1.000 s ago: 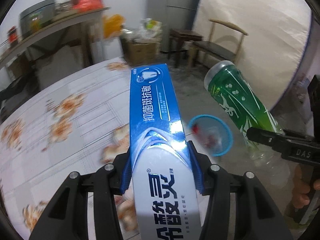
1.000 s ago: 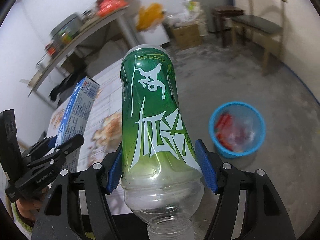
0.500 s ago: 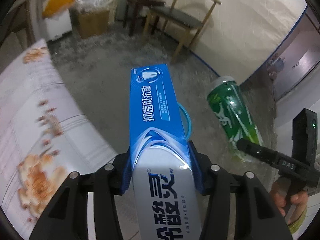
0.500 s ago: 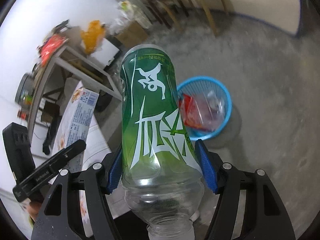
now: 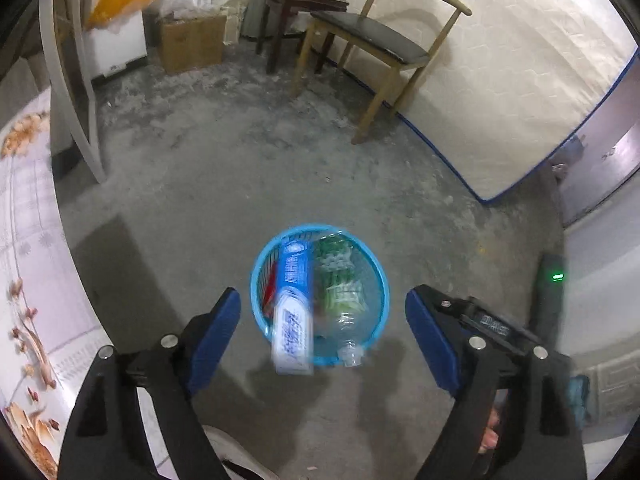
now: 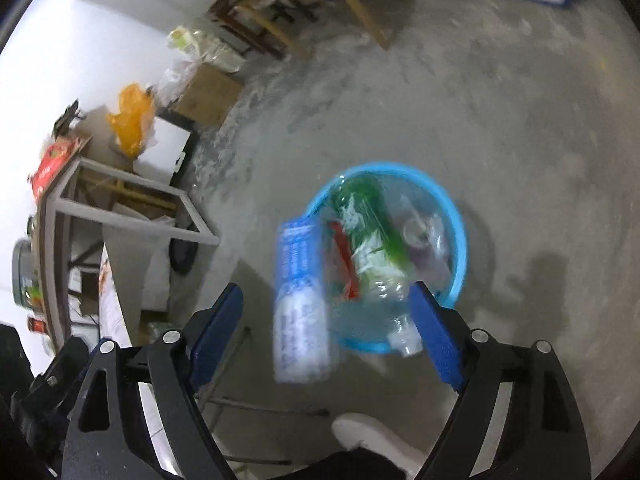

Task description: Collect trash

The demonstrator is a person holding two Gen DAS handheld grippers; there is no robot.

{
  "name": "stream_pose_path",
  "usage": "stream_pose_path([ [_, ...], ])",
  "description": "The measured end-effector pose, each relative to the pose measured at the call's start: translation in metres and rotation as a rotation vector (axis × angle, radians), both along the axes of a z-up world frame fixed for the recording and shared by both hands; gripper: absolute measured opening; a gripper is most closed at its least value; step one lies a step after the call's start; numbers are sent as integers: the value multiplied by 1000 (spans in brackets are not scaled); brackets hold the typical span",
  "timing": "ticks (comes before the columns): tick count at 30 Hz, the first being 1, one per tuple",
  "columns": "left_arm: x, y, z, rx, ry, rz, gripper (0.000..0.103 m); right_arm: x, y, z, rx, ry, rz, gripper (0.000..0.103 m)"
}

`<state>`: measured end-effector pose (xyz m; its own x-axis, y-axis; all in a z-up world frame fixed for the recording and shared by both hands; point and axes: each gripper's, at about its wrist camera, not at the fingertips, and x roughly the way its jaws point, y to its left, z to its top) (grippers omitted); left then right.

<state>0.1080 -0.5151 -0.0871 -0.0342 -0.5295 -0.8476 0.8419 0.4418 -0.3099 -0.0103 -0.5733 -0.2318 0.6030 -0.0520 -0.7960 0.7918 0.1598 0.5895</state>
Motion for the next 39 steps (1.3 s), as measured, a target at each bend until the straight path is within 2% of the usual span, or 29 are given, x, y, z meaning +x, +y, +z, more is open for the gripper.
stream_pose_path([
  [3, 2, 15, -2, 11, -13, -8, 83, -10, 15, -12, 18, 20, 15, 81],
  [11, 2, 54, -5, 27, -24, 16, 83, -37, 40, -21, 42, 77, 36, 81],
  [15, -3, 69, 0, 21, -23, 27, 83, -40, 52, -16, 27, 115, 70, 81],
  [18, -10, 82, 10, 4, -37, 23, 83, -39, 59, -1, -21, 126, 97, 81],
  [23, -20, 119, 36, -52, -57, 29, 83, -34, 76, 36, -166, 152, 149, 81],
  [25, -27, 140, 49, -88, -68, 37, 84, -30, 92, 63, -258, 150, 199, 82],
  [29, -45, 189, 72, -151, -138, 35, 97, -23, 134, 113, -449, 118, 309, 92],
  [30, -53, 208, 78, -166, -167, 44, 97, -24, 148, 128, -512, 115, 330, 95],
  [33, -72, 254, 86, -202, -195, 73, 97, -30, 186, 158, -660, 106, 364, 95],
  [36, -89, 286, 89, -192, -228, 126, 97, -40, 222, 173, -770, 114, 378, 95],
  [39, -105, 319, 90, -164, -282, 196, 97, -47, 254, 180, -837, 124, 399, 95],
])
